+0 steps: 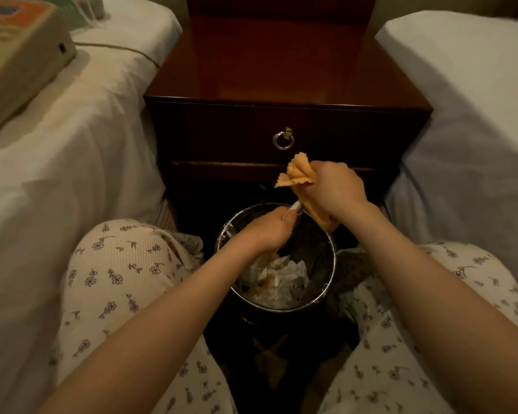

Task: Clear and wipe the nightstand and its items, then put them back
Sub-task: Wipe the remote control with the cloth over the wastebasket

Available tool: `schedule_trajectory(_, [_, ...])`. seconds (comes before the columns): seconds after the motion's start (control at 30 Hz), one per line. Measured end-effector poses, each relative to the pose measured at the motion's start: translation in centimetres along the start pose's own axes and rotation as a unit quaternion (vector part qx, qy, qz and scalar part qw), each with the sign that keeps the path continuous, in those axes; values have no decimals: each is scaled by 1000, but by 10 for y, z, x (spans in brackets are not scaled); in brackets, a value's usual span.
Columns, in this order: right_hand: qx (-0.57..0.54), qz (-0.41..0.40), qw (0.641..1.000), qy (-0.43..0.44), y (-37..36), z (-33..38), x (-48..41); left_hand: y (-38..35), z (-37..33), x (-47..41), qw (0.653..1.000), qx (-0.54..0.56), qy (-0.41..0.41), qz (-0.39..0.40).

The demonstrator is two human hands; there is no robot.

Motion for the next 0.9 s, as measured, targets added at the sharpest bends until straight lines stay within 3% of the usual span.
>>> schedule_trajectory(0.13, [-147, 48, 988, 27, -12, 7, 0, 6, -5, -2, 999, -28, -25, -17])
schedule_trajectory(0.23, [-97, 48, 992, -69, -12, -6, -7, 5, -7, 1, 999, -31, -41, 6])
schedule_trajectory(0.3, [-31, 24, 996, -85, -10, -13, -7, 4, -7, 4, 998, -40, -47, 18])
schedule_trajectory(0.47, [-172, 43, 981, -82, -12, -10, -9, 11, -8, 3, 999, -4, -53, 0])
schedule_trajectory(0.6, [-90, 162, 971, -153, -12, -24, -7, 12, -11, 8, 981, 189, -32, 36])
schedule_trajectory(0.7, [-157, 242, 951, -108, -22, -7, 0, 28, -16, 5, 948, 314, -41, -25])
schedule_trajectory(0.77, [-190, 204, 952, -123, -27, -2, 0, 35, -15, 3, 933, 358, -24, -37])
schedule_trajectory(0.83, [-142, 125, 965, -181, -26, -9, -2, 34, -9, 4, 927, 373, 21, -22])
schedule_trajectory(0.9, [-170, 60, 955, -234, -22, -18, -4, 29, -2, 5, 924, 373, 77, -24])
Point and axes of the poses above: each hand's wrist, its own x-axis away from the middle knuckle, its own y-axis out of the back of the hand, z = x × y, the point moved 3 cm from there along -x, towards the middle knuckle, and after that the axes turned 13 degrees about x, right-handed, at the moved point
